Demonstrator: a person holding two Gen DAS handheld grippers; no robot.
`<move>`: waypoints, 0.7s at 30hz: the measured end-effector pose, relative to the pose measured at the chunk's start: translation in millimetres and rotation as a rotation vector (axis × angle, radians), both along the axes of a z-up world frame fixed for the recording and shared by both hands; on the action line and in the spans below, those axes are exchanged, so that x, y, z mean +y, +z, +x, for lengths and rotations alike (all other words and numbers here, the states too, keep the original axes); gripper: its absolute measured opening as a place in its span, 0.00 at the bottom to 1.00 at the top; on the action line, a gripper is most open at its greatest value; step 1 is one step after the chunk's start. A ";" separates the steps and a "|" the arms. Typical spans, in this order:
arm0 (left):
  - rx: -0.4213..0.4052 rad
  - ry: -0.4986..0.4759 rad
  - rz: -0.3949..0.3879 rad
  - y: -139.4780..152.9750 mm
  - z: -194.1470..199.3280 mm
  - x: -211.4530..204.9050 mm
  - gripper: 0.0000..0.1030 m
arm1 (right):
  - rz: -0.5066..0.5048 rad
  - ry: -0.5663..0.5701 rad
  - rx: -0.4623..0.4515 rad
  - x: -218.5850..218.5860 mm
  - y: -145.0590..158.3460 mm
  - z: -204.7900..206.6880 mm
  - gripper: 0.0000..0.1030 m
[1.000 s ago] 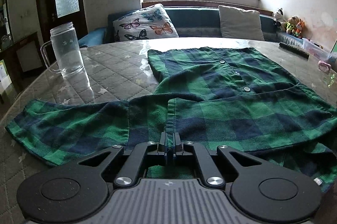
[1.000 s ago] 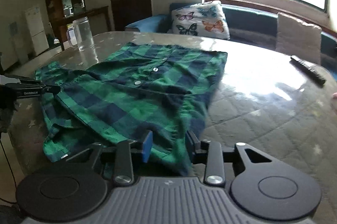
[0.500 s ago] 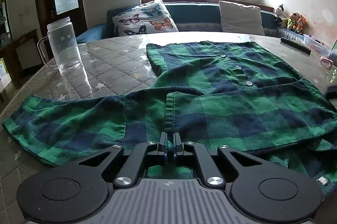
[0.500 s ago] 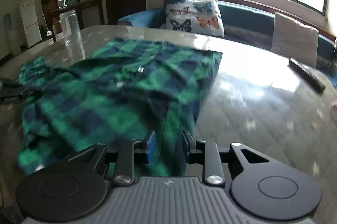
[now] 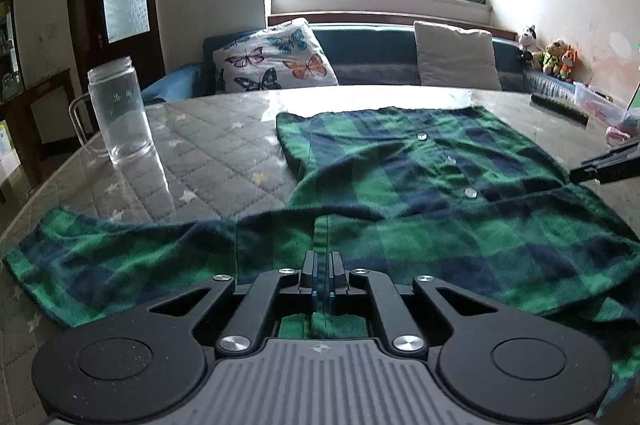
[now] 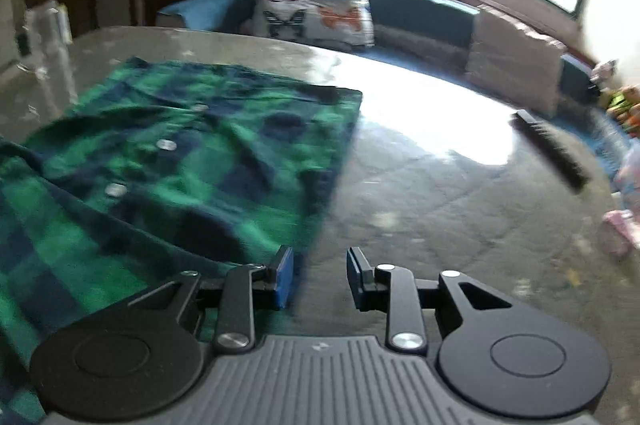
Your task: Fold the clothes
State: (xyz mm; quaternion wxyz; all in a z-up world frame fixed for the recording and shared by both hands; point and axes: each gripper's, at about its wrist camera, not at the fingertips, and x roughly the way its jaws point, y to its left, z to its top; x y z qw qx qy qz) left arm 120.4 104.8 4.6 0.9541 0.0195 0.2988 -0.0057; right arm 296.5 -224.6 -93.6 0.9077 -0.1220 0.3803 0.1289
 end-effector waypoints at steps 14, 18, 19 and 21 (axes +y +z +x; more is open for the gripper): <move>-0.028 -0.001 0.018 9.2 -3.0 -7.2 0.07 | 0.104 0.136 0.003 9.8 -0.6 -11.3 0.27; -0.027 -0.008 0.003 10.2 -5.9 -4.4 0.07 | 0.092 0.118 0.005 5.8 -4.5 -13.7 0.28; -0.021 -0.011 -0.007 8.5 -5.3 -3.3 0.07 | 0.086 0.114 -0.003 5.6 -2.5 -15.0 0.28; -0.005 -0.017 -0.022 3.1 -2.9 -3.1 0.07 | 0.085 0.125 -0.027 7.8 3.3 -20.7 0.28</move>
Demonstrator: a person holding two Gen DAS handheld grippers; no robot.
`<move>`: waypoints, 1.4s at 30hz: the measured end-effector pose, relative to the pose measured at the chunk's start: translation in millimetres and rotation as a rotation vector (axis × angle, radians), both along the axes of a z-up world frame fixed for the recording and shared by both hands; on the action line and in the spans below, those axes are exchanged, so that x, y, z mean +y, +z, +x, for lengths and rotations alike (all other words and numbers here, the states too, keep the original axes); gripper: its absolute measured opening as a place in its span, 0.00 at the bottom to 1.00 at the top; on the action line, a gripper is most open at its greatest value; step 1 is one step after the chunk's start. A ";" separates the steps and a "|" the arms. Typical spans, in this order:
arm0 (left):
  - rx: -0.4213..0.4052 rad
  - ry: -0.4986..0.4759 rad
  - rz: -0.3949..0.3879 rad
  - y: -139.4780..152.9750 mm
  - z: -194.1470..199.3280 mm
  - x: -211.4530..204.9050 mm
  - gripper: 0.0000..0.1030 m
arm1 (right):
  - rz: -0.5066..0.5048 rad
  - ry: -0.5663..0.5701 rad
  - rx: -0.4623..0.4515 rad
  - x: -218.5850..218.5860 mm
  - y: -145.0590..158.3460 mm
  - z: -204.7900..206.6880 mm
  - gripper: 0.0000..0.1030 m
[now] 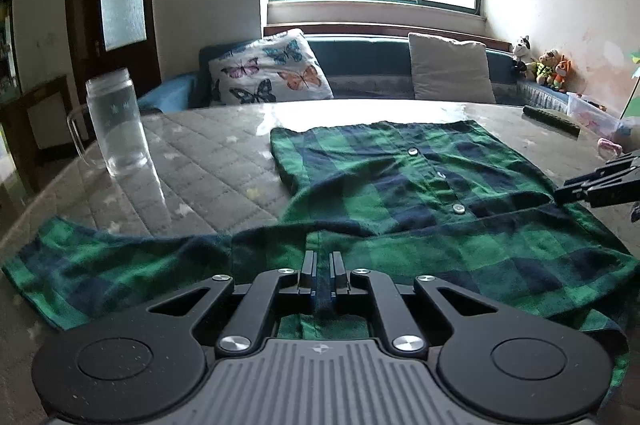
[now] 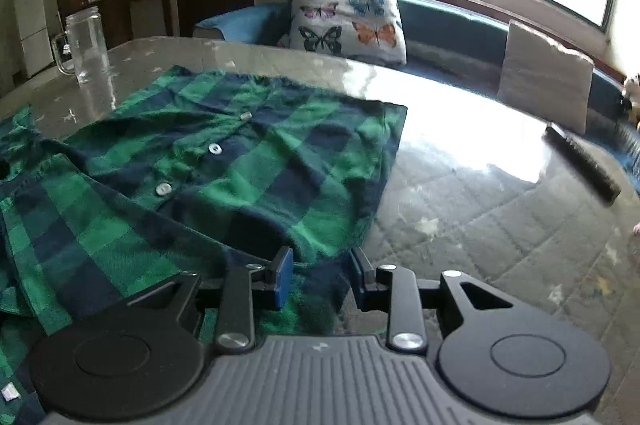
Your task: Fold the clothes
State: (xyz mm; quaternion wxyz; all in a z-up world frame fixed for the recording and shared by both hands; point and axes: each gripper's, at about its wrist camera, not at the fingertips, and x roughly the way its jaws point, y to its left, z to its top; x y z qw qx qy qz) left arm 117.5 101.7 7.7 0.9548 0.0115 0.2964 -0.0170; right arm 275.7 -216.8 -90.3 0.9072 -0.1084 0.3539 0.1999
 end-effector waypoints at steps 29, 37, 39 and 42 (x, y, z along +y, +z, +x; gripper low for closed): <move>-0.005 0.547 -0.012 -0.1 -12.0 173.7 0.32 | -0.011 0.645 0.047 216.3 -12.8 -71.2 0.37; 0.013 0.729 -0.091 -10.1 3.9 244.0 0.32 | 0.007 0.647 0.041 207.5 -2.5 -77.6 0.37; 0.023 0.753 -0.112 -13.4 8.6 255.5 0.32 | 0.010 0.641 0.040 204.0 0.8 -78.1 0.37; 0.037 0.775 -0.152 -18.3 14.4 270.1 0.30 | 0.017 0.639 0.032 200.0 6.2 -79.6 0.37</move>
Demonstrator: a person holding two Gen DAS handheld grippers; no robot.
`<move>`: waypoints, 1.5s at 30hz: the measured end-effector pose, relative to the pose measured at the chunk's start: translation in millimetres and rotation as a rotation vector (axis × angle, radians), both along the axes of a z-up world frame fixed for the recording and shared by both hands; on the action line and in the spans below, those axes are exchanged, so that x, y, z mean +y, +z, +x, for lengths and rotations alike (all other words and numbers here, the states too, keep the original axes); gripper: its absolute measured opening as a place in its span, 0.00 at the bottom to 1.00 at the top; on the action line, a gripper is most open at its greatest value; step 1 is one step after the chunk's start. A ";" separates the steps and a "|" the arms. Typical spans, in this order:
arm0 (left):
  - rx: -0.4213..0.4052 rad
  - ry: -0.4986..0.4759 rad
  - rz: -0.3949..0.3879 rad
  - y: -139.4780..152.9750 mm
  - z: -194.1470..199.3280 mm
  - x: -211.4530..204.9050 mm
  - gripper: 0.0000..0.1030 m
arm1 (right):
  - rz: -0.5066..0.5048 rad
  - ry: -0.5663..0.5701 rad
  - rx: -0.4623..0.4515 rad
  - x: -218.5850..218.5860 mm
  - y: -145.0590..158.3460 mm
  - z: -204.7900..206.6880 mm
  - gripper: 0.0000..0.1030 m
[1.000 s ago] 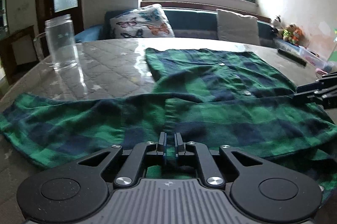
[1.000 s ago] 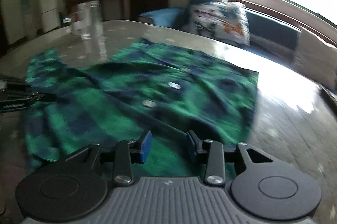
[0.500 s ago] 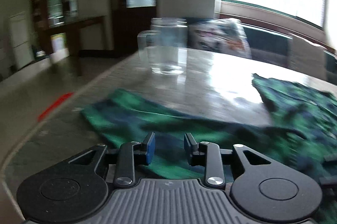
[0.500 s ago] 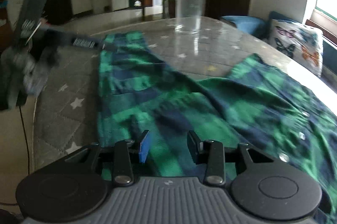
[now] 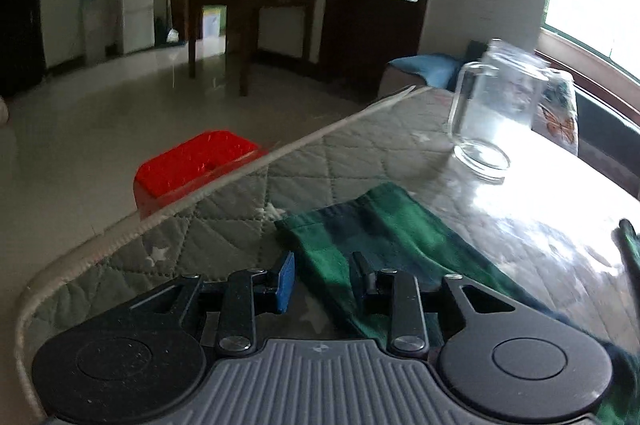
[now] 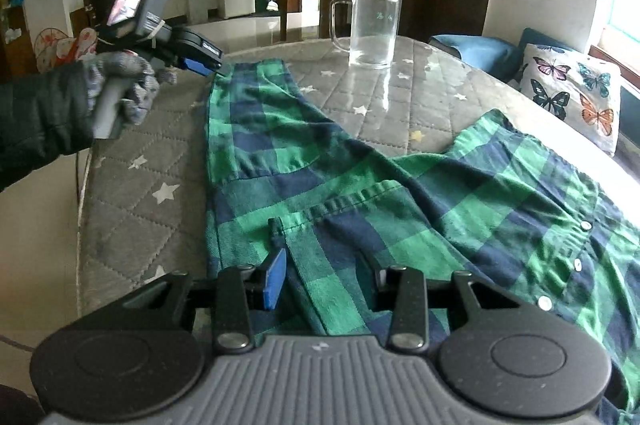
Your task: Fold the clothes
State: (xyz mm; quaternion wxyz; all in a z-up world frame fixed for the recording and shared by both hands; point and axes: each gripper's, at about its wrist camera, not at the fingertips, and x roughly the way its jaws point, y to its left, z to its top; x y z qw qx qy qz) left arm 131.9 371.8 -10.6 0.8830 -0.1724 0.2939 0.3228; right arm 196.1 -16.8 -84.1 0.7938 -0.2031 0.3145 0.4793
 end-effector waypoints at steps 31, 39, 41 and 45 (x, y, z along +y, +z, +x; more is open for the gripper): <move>-0.265 -0.902 0.091 69.0 -61.0 -316.2 0.02 | 0.394 -0.396 0.330 -153.9 46.3 46.1 0.37; -0.147 -1.067 0.150 39.0 -65.3 -382.0 0.02 | 0.444 -0.492 0.590 -178.7 1.2 67.5 0.39; -0.133 -1.075 0.154 33.0 -63.9 -383.9 0.03 | 0.445 -0.507 0.648 -178.7 -10.7 72.3 0.39; -0.122 -1.089 0.151 29.6 -61.8 -376.2 0.03 | 0.473 -0.523 0.757 -177.4 -27.0 79.6 0.39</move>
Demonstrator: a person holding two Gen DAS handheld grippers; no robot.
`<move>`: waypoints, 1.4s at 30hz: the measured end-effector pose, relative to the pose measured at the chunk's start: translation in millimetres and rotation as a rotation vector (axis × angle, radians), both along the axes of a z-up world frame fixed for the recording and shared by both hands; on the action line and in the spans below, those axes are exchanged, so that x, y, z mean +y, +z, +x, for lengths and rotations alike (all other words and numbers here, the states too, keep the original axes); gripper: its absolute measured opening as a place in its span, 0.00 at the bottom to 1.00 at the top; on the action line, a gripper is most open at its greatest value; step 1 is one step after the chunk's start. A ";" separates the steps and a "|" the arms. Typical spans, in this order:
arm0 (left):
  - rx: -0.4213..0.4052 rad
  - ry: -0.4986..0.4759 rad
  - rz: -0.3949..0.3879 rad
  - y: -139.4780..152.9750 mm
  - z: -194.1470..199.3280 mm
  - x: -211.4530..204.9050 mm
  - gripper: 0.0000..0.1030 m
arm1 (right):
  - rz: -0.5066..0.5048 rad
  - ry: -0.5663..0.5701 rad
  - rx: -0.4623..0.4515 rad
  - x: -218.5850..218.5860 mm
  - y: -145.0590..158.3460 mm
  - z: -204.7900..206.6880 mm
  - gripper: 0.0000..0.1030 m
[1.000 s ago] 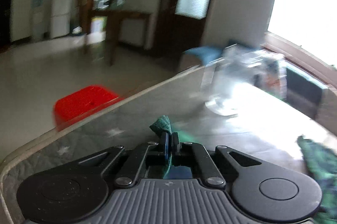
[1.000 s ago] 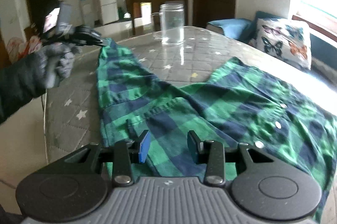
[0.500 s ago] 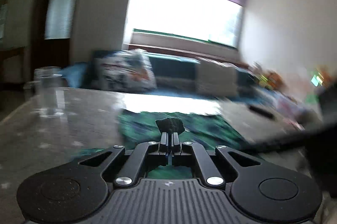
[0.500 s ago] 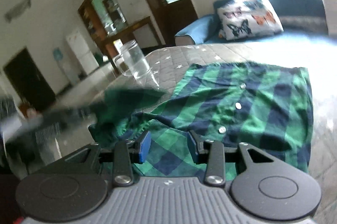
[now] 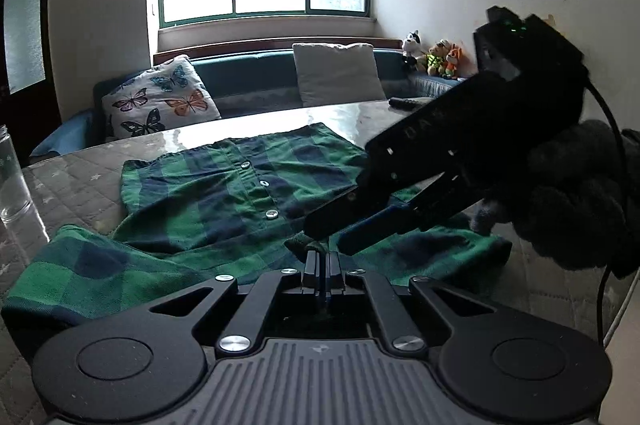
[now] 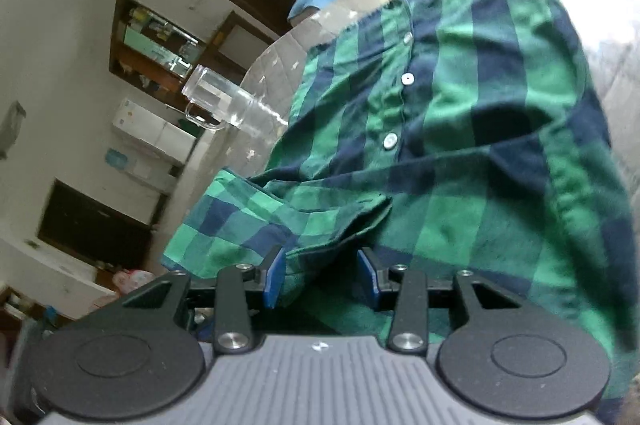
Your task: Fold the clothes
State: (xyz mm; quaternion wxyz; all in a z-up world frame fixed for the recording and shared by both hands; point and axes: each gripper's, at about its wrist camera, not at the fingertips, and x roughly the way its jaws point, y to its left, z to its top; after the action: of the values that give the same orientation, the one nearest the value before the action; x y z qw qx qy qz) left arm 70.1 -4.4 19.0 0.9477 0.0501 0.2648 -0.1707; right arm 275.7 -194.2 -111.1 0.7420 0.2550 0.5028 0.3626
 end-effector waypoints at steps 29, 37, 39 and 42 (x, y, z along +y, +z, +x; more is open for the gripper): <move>-0.094 0.353 0.046 7.0 -56.6 101.9 0.49 | 0.137 -0.116 -0.119 4.2 64.1 13.0 0.05; 0.016 0.401 0.116 -19.1 -35.6 112.3 0.55 | 0.174 -0.133 -0.257 -21.3 116.7 0.8 0.05; 0.027 0.407 0.121 -24.4 -30.9 114.7 0.55 | 0.172 -0.143 -0.282 -25.7 124.3 -3.3 0.04; 0.033 0.409 0.132 -30.0 -26.4 117.4 0.55 | 0.140 -0.164 -0.312 -34.8 129.6 -9.4 0.04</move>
State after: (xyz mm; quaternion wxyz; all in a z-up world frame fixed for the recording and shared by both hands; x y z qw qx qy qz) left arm 43.8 113.0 -11.0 0.9528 0.0545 0.2956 0.0423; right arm 266.3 -229.0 18.5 0.8185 0.2868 0.3327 0.3704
